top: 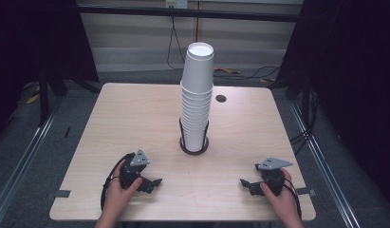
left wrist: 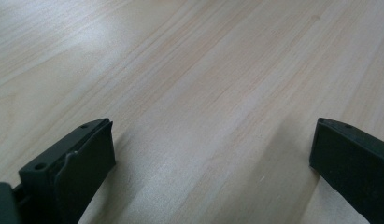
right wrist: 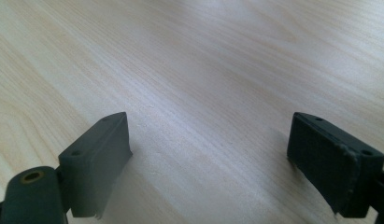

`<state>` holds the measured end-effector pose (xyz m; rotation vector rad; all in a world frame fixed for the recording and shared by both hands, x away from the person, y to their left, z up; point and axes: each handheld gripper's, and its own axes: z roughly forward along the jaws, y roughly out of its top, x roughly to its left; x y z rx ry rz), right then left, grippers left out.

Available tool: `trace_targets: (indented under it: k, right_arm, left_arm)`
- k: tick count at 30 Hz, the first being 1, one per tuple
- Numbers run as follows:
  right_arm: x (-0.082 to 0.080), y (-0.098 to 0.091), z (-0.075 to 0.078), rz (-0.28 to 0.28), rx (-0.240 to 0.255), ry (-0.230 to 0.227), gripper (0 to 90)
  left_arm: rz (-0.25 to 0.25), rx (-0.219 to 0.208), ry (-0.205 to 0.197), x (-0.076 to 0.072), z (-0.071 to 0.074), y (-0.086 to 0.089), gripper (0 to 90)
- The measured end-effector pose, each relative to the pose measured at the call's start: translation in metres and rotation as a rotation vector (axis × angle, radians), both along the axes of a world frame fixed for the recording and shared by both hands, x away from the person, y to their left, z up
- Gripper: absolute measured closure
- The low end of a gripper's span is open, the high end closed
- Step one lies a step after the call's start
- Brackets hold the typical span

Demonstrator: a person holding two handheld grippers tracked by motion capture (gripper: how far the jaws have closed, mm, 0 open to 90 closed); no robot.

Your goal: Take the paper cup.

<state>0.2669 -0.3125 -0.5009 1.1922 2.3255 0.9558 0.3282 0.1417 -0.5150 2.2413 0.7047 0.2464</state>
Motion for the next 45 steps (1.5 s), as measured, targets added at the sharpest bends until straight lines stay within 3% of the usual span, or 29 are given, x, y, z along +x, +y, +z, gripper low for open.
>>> trace_targets:
  k: [17,19,22,23,24,25,29,30,31,32,33,34,35,36,39,41,42,43,45]
  right_arm:
    - [-0.001,0.001,0.0,-0.015,0.002,-0.001,12.9]
    - [-0.002,0.003,0.0,-0.028,0.0,-0.001,12.3]
    - [-0.003,0.007,0.0,-0.004,0.004,-0.004,14.2]
    - [-0.003,0.01,0.0,-0.003,0.01,0.0,14.2]
    - [0.0,0.015,0.001,0.022,0.015,0.015,14.3]
    - [0.0,0.015,0.001,0.022,0.015,0.015,14.3]
    - [0.009,0.029,0.015,0.06,0.068,0.004,14.4]
    - [0.015,0.035,0.025,0.077,0.093,0.007,14.4]
    - [0.015,0.035,0.025,0.077,0.093,0.007,14.4]
    - [0.02,0.042,0.038,0.103,0.078,-0.001,14.4]
    - [0.02,0.042,0.038,0.103,0.078,-0.001,14.4]
    - [0.024,0.05,0.05,0.121,0.057,-0.025,14.4]
    - [0.026,0.053,0.056,0.133,0.069,-0.032,14.4]
    - [0.026,0.053,0.056,0.133,0.069,-0.032,14.4]
    - [0.037,0.064,0.078,0.157,0.11,-0.036,14.4]
    - [0.04,0.066,0.083,0.158,0.109,-0.041,14.4]
    - [0.045,0.071,0.094,0.166,0.104,-0.054,14.4]
    - [0.045,0.071,0.094,0.166,0.104,-0.054,14.4]
    - [0.052,0.075,0.105,0.158,0.148,-0.055,14.4]
  left_arm:
    - [-0.002,0.001,0.002,0.0,0.0,0.001,0.0]
    - [-0.003,0.004,0.02,0.0,0.002,0.002,0.5]
    - [0.016,0.011,0.017,-0.001,0.005,0.002,6.4]
    - [0.002,0.023,0.012,-0.001,0.008,0.003,12.8]
    - [-0.017,0.005,0.057,0.0,0.012,0.003,21.4]
    - [-0.017,0.005,0.057,0.0,0.012,0.003,18.1]
    - [-0.033,-0.012,0.075,0.002,0.027,0.002,16.9]
    - [-0.041,-0.042,0.082,0.004,0.037,0.001,16.9]
    - [-0.041,-0.042,0.082,0.004,0.037,0.001,16.9]
    - [-0.045,-0.058,0.081,0.006,0.048,-0.002,16.9]
    - [-0.045,-0.058,0.081,0.006,0.048,-0.002,16.9]
    - [-0.05,-0.074,0.087,0.01,0.06,-0.004,16.9]
    - [-0.05,-0.074,0.087,0.01,0.06,-0.004,16.9]
    - [-0.051,-0.084,0.075,0.012,0.066,-0.006,16.9]
    - [-0.059,-0.084,0.048,0.02,0.088,-0.011,16.9]
    - [-0.059,-0.099,0.045,0.025,0.104,-0.013,16.9]
    - [-0.059,-0.085,0.032,0.028,0.113,-0.016,16.9]
    - [-0.06,-0.073,0.022,0.029,0.118,-0.017,16.9]
    - [-0.067,-0.067,0.008,0.033,0.131,-0.021,16.9]
